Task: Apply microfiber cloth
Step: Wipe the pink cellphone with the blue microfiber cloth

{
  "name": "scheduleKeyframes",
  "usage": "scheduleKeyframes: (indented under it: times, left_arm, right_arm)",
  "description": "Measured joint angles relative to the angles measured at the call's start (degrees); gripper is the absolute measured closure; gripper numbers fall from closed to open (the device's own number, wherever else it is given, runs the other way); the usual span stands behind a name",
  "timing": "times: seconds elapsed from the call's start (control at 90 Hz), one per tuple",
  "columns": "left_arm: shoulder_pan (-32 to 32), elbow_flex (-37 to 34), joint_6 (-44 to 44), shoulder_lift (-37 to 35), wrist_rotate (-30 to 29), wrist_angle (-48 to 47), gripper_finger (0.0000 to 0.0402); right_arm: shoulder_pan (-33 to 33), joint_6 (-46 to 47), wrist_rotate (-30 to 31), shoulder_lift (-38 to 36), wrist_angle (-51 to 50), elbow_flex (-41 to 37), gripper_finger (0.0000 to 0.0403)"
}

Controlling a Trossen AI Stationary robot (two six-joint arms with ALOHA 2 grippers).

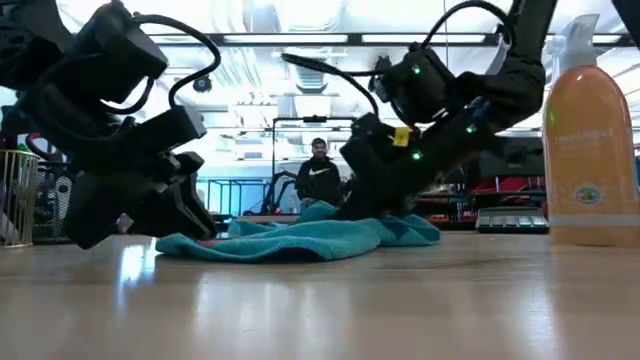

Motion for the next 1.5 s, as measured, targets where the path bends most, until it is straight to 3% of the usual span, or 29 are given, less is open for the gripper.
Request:
scheduleKeyframes:
  times: [0.411,0.522,0.644,0.944,1.167,1.367,1.5]
  left_arm:
    - [0.00,-0.06,0.46,0.00,-0.02,0.59,0.0327]
    - [0.00,-0.10,0.50,0.00,-0.02,0.91,0.0327]
    - [0.00,-0.12,0.77,0.02,-0.02,1.25,0.0327]
    - [0.04,-0.16,0.85,0.07,-0.04,2.10,0.0327]
    - [0.15,-0.32,0.72,0.09,-0.57,2.87,0.0327]
    - [0.33,-0.42,0.70,0.09,-0.73,3.23,0.0327]
    - [0.35,-0.51,0.68,0.09,-1.08,3.26,0.0327]
  right_arm:
    - [4.82,-4.26,-5.67,-6.39,-2.74,-0.03,0.0403]
    - [6.61,-3.45,-7.17,-4.22,-0.62,-0.03,0.0403]
    - [7.89,-1.97,-12.74,0.70,7.69,0.83,0.0403]
    - [8.03,-3.50,-15.58,13.08,10.44,14.59,0.0403]
    - [8.10,-7.32,-16.05,15.05,-4.85,23.27,0.0403]
    - [9.07,-11.69,-19.95,15.19,-9.28,26.45,0.0403]
    - [9.07,-10.82,-16.82,14.83,-14.58,27.00,0.0403]
